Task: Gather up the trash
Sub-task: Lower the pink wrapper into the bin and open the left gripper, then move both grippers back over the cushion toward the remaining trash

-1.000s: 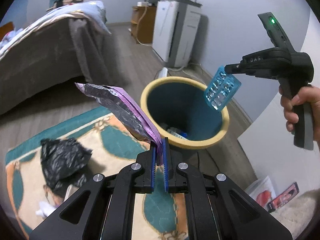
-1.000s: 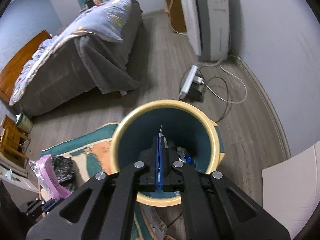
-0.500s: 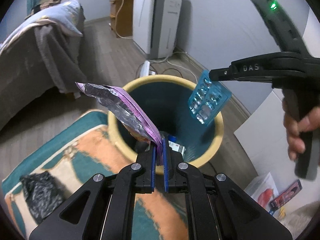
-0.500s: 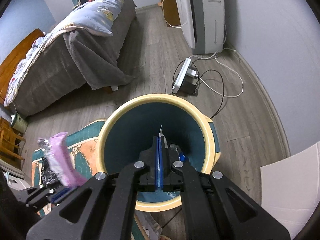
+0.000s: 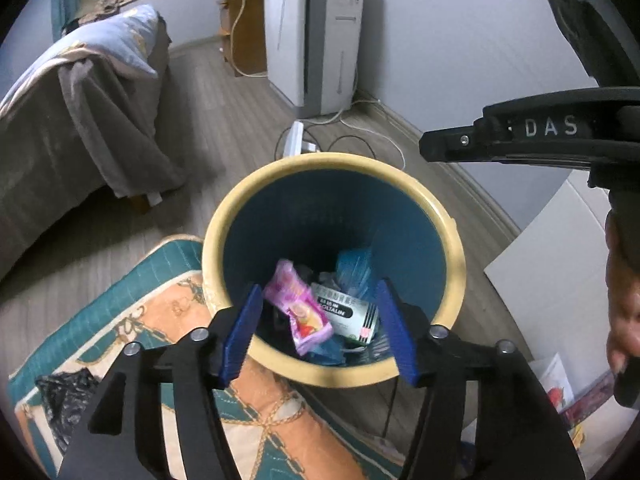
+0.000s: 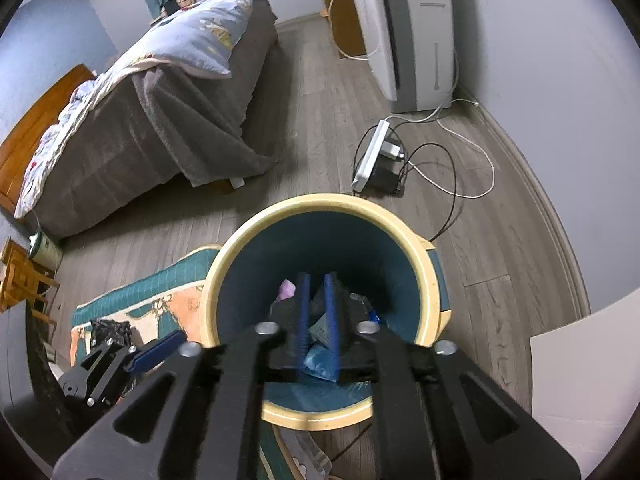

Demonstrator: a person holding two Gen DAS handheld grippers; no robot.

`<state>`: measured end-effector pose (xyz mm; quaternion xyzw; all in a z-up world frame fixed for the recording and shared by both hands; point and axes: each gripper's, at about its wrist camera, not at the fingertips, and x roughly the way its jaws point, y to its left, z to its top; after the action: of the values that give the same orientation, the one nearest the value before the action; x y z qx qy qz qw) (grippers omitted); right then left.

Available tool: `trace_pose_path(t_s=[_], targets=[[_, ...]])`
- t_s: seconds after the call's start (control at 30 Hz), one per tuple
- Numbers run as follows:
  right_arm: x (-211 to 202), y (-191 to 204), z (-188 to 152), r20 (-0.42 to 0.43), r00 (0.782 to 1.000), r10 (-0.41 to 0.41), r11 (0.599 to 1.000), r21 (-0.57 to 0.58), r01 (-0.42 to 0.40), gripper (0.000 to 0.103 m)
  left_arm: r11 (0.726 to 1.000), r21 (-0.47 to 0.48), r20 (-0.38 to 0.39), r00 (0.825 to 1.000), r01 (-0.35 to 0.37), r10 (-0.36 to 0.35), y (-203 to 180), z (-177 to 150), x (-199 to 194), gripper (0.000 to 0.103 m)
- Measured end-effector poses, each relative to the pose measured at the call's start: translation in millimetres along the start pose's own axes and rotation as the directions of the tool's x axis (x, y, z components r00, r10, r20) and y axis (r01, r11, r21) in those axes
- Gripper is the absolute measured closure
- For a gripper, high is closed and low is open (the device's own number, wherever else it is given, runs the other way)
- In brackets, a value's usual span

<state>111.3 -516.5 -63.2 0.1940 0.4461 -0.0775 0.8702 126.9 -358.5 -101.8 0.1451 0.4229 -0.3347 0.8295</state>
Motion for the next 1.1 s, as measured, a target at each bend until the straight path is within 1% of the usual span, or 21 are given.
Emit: trace_pose_path(t_s=[0.03, 0.07, 0.1, 0.13, 0.17, 0.2, 0.23, 0.3, 0.37, 0.43, 0.53, 0.6, 0.67, 0.73, 0.83, 0.9, 1.0, 1.1], targets=[[-0.9, -0.8, 0.4, 0.004, 1.0, -0.003, 1.0, 0.008, 0.003, 0.063, 1.0, -0.012, 0.008, 1.0, 0.0, 0.0, 2.3, -1.7, -2.8, 0.036], [-2.0, -0.8, 0.6, 0.01, 1.0, -0.007, 1.0, 0.012, 0.007, 0.054, 1.0, -0.024, 0.016, 1.0, -0.003, 0.003, 4.9, -3.6, -6.5, 0.029], [-2.9, 0.1, 0.6, 0.015, 1.0, -0.008, 1.0, 0.014, 0.008, 0.041, 0.999, -0.032, 0.023, 1.0, -0.007, 0.008, 6.6, -4.5, -9.4, 0.021], [-3.4, 1.6, 0.3, 0.017, 1.0, -0.008, 1.0, 0.015, 0.008, 0.028, 0.999, -0.047, 0.038, 0.999, -0.012, 0.013, 10.0, -7.1, -15.2, 0.017], [-4.3, 2.7, 0.5, 0.02, 1.0, -0.008, 1.0, 0.015, 0.007, 0.022, 0.998, -0.069, 0.056, 0.998, -0.011, 0.015, 14.7, -10.0, -22.4, 0.012], [-5.5, 4.1, 0.5, 0.026, 1.0, -0.005, 1.0, 0.015, 0.005, 0.014, 0.996, -0.086, 0.068, 0.998, -0.011, 0.017, 17.8, -11.3, -27.5, 0.01], [-6.6, 6.0, 0.8, 0.031, 0.999, -0.007, 1.0, 0.012, 0.006, 0.011, 0.994, -0.111, 0.08, 0.997, -0.014, 0.023, 23.2, -14.6, -35.2, 0.009], [-8.4, 10.8, 1.2, 0.039, 0.999, -0.016, 1.0, 0.003, 0.016, 0.007, 0.988, -0.152, 0.097, 0.994, -0.029, 0.044, 35.8, -22.2, -52.6, 0.009], [-9.2, 16.2, 1.9, 0.041, 0.999, -0.014, 1.0, -0.011, 0.014, 0.006, 0.984, -0.17, 0.112, 0.992, -0.046, 0.066, 46.2, -27.5, -67.7, 0.007], [-9.2, 24.9, 1.6, 0.035, 0.999, -0.019, 0.999, -0.031, 0.02, 0.006, 0.979, -0.182, 0.118, 0.987, -0.09, 0.113, 59.3, -33.9, -88.7, 0.007], [-10.2, 40.4, -0.8, 0.024, 1.0, -0.013, 0.998, -0.054, 0.014, 0.006, 0.965, -0.2, 0.12, 0.973, -0.17, 0.196, 79.7, -44.5, -118.2, 0.006], [-11.3, 52.0, -2.4, 0.02, 1.0, 0.002, 0.998, -0.06, -0.001, 0.006, 0.953, -0.22, 0.121, 0.963, -0.209, 0.239, 96.5, -55.9, -141.3, 0.006], [-13.1, 70.1, -5.3, 0.016, 1.0, 0.025, 0.996, -0.08, -0.024, 0.006, 0.943, -0.232, 0.115, 0.956, -0.237, 0.268, 107.7, -65.4, -156.1, 0.006], [-14.9, 88.1, -8.9, 0.012, 0.999, 0.048, 0.993, -0.107, -0.046, 0.006, 0.926, -0.249, 0.097, 0.943, -0.285, 0.317, 123.0, -78.9, -174.6, 0.006], [-16.6, 117.8, -17.7, -0.001, 0.997, 0.073, 0.985, -0.157, -0.072, 0.006, 0.902, -0.293, 0.079, 0.932, -0.319, 0.355, 142.7, -100.3, -198.4, 0.006], [-18.2, 137.4, -23.6, -0.006, 0.997, 0.075, 0.975, -0.207, -0.075, 0.006, 0.88, -0.346, 0.076, 0.925, -0.326, 0.373, 155.4, -119.9, -215.8, 0.006], [-19.3, 167.1, -36.1, -0.012, 0.997, 0.078, 0.956, -0.284, -0.078, 0.006, 0.86, -0.398, 0.067, 0.925, -0.32, 0.375, 167.6, -142.6, -228.7, 0.005], [-16.3, 196.9, -53.2, -0.042, 0.994, 0.102, 0.934, -0.339, -0.11, 0.006, 0.834, -0.433, 0.05, 0.914, -0.343, 0.402, 184.0, -158.2, -236.6, 0.005]])
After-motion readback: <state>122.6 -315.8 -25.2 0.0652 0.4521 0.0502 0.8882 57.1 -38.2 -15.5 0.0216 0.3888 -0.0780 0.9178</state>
